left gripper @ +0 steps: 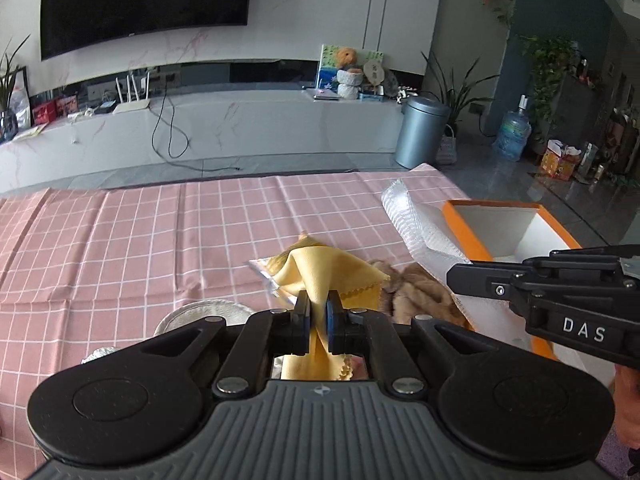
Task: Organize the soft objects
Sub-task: 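Carry the plastic bag and yellow cloth into the orange box and release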
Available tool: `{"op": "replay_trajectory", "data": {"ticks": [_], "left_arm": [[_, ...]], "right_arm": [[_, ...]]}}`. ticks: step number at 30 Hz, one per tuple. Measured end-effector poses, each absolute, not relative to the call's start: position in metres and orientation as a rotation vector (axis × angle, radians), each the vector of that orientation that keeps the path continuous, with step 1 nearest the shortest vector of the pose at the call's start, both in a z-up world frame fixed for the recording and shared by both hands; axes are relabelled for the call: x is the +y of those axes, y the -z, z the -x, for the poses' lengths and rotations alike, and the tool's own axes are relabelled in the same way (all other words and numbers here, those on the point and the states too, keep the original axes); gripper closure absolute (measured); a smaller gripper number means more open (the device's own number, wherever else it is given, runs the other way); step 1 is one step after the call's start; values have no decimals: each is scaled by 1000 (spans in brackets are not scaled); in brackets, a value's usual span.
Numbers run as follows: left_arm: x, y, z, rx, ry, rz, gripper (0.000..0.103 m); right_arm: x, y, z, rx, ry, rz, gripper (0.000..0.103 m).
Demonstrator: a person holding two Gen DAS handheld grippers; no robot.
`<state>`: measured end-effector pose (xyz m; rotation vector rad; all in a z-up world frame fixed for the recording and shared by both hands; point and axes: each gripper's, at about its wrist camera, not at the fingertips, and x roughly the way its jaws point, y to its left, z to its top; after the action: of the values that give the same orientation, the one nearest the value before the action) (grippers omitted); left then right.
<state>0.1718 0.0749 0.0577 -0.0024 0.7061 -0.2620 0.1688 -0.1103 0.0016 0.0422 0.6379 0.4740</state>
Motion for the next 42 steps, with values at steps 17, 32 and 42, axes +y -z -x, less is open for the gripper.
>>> {"op": "replay_trajectory", "data": {"ticks": [17, 32, 42], "left_arm": [[-23, -74, -144, 674, 521, -22, 93], [-109, -47, -182, 830, 659, 35, 93], [-151, -12, -200, 992, 683, 66, 93]], "right_arm": [[-214, -30, -109, 613, -352, -47, 102], [-306, -17, -120, 786, -230, 34, 102], [-307, 25, -151, 955, -281, 185, 102]]}}
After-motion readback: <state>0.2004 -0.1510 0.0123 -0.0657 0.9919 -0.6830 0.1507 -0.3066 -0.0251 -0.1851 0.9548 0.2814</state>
